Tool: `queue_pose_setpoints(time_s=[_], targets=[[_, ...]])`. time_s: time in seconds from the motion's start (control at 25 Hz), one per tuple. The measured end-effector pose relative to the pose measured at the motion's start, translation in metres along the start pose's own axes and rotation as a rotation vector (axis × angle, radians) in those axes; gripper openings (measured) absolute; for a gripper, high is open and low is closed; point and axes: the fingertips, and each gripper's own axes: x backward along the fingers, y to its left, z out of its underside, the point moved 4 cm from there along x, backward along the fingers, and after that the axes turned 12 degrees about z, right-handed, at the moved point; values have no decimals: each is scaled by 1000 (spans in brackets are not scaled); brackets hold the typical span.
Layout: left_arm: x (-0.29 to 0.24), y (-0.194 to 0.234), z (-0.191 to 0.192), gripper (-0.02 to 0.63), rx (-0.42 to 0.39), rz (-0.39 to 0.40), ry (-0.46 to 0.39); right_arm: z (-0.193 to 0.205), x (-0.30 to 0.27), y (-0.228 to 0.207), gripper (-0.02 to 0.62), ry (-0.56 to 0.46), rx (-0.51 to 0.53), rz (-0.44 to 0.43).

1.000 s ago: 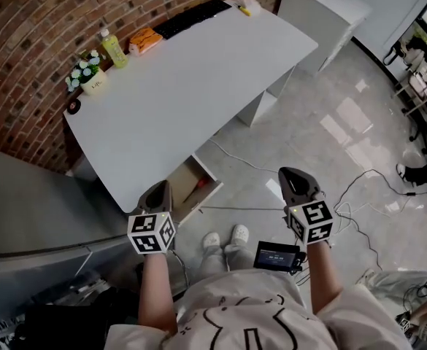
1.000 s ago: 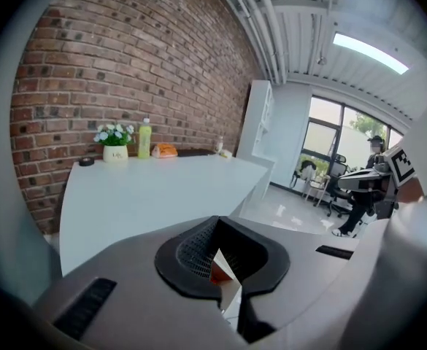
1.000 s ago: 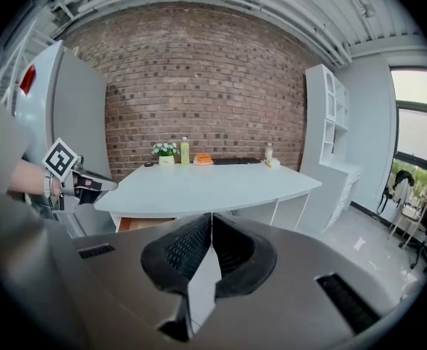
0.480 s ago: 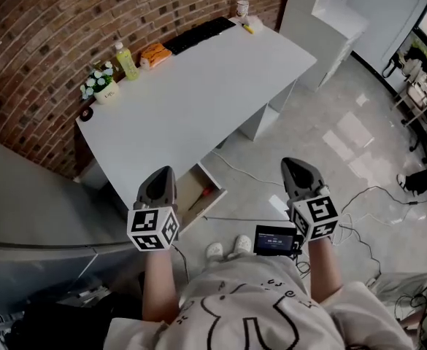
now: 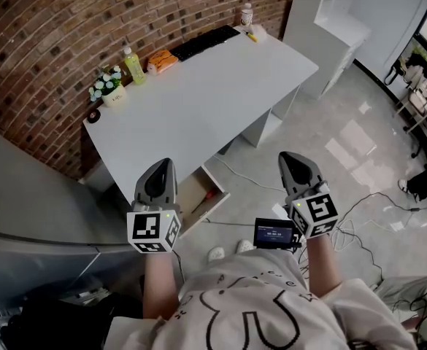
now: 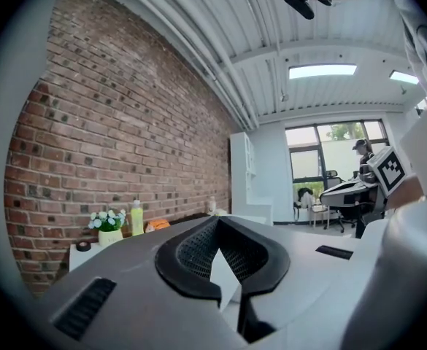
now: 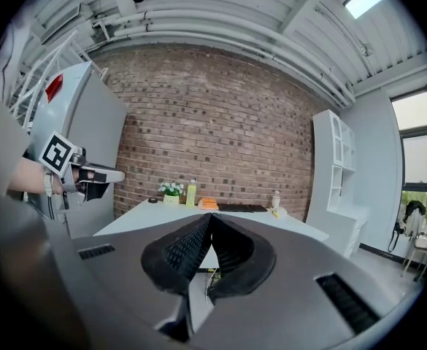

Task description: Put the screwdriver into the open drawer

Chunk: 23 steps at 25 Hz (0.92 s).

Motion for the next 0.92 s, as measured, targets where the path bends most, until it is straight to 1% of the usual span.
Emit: queue_pose_setpoints(time_s=[0.16,0.32,0.4,0.48,0.92], targets=[[0,-5,-5,11,-14,4,-18,-7,3,3,18,-30,28,-4],[3,-6,-6,11,-18,-1,-28,-18,10,1,18,-32,43,31],[3,-6,-8,11,-17,-4,-36,-22,12,-1,18,-85,50,38],[4,-6,-10,11,-15,-7,-44,-21,14,-4,18,-113,54,38],[7,-16,-21,11,-23,-5,-66,-28,29,-7,18,-130,65,36]])
